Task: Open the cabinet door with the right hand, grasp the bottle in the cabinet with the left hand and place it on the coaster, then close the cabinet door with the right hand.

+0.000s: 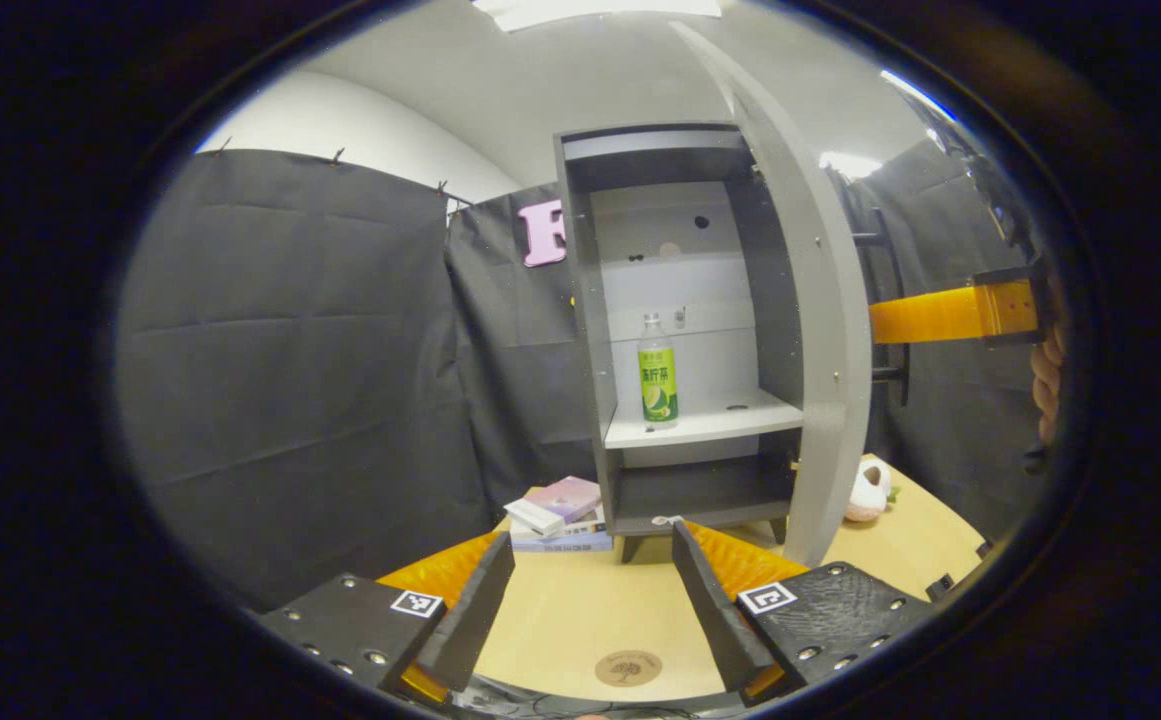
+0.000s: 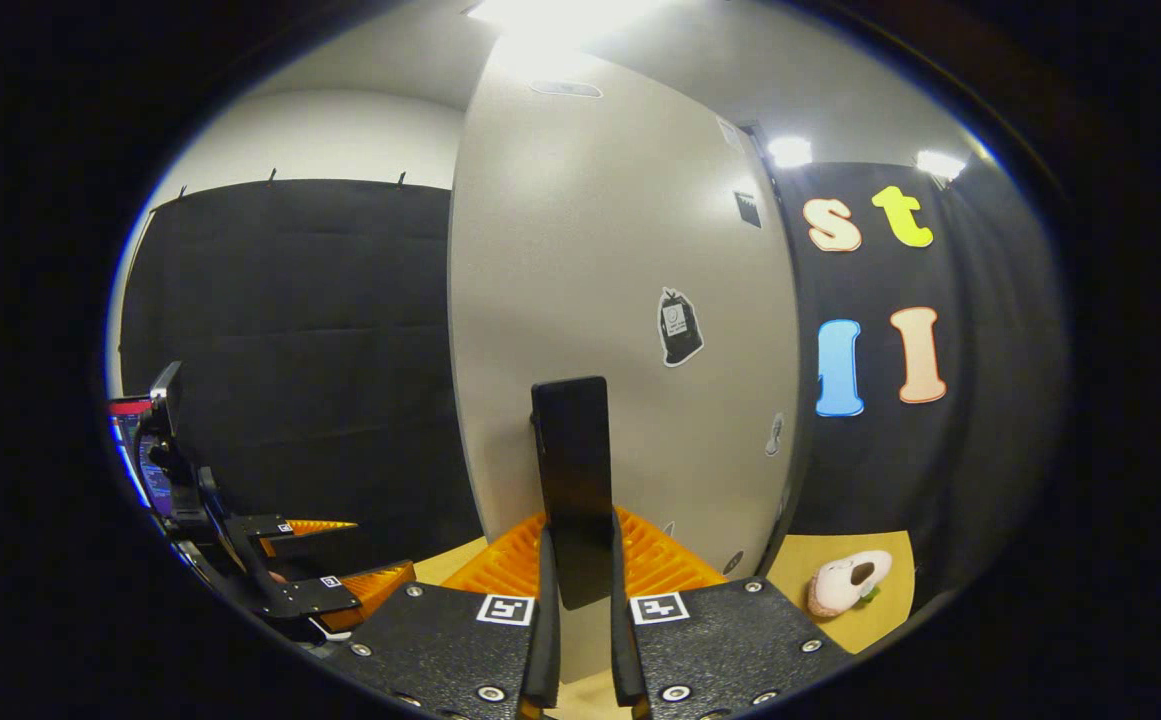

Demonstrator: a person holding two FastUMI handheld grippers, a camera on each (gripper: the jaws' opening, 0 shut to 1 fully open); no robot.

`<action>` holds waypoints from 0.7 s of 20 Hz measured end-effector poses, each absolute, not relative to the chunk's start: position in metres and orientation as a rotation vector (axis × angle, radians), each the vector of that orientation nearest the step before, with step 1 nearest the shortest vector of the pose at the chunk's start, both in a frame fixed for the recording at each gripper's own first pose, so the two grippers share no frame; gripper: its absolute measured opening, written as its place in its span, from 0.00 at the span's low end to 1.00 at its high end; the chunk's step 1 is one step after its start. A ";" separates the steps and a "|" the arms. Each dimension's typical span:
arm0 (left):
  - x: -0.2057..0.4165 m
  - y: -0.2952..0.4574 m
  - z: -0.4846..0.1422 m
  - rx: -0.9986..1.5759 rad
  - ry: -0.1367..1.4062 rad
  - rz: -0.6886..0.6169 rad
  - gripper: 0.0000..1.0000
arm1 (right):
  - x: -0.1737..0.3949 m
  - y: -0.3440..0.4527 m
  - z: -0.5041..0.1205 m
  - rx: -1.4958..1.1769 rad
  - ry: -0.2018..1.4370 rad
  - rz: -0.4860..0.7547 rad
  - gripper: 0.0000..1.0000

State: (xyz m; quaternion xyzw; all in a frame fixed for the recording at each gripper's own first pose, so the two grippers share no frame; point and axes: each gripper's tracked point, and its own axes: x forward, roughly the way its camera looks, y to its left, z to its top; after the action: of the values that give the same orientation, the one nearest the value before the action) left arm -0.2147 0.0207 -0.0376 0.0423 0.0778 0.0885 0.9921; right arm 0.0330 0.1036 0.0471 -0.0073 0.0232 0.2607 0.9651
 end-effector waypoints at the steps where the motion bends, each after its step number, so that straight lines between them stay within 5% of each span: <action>1: -0.214 0.018 -0.034 0.089 0.151 0.178 0.99 | 0.031 0.096 0.048 -0.021 0.043 0.504 0.21; 6: -0.209 -0.001 -0.017 0.104 0.120 0.154 0.99 | 0.023 0.060 0.045 -0.024 0.026 0.411 0.20; 7: -0.207 -0.002 -0.018 0.109 0.116 0.150 0.83 | 0.021 0.052 0.044 -0.026 0.019 0.393 0.20; 8: -0.205 -0.004 -0.019 0.111 0.115 0.147 0.99 | 0.020 0.045 0.045 -0.029 0.015 0.371 0.20; 14: -0.173 -0.018 -0.014 0.116 0.092 0.096 0.95 | -0.001 0.016 0.046 -0.025 0.007 0.267 0.20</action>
State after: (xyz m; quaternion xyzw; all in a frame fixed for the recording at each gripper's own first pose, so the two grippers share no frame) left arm -0.1733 -0.0179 -0.0139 0.0581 0.0460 0.0479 0.9961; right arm -0.0007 0.0157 0.0459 -0.0125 0.0034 0.1329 0.9910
